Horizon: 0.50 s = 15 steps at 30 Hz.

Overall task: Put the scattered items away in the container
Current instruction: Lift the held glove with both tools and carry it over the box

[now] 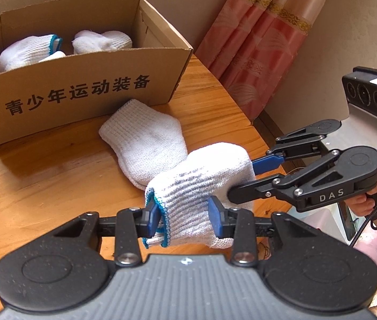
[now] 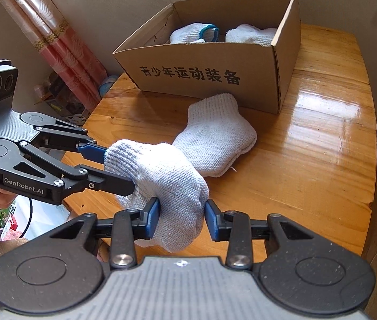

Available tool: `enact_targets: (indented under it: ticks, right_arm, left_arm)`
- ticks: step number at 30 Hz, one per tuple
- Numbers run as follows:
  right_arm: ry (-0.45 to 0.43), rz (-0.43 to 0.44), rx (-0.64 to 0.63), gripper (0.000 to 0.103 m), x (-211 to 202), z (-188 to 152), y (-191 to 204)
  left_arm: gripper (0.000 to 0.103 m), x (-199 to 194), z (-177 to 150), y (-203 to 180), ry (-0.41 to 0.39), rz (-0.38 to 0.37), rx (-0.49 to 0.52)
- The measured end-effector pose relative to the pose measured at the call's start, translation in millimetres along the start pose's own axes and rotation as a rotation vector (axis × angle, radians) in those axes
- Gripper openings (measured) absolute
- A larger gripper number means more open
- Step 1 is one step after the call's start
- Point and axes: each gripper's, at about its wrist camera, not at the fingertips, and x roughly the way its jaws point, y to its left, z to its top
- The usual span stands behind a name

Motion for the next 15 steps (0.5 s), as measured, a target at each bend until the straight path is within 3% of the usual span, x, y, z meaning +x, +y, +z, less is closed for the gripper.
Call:
enact_targets:
  ticks: [15]
  right_arm:
    - [-0.064, -0.052, -0.111, 0.042, -21.2, 57.7, 18.4]
  left_arm:
    - [0.036, -35.4, 37.0, 6.4, -0.1, 0.036, 0.026]
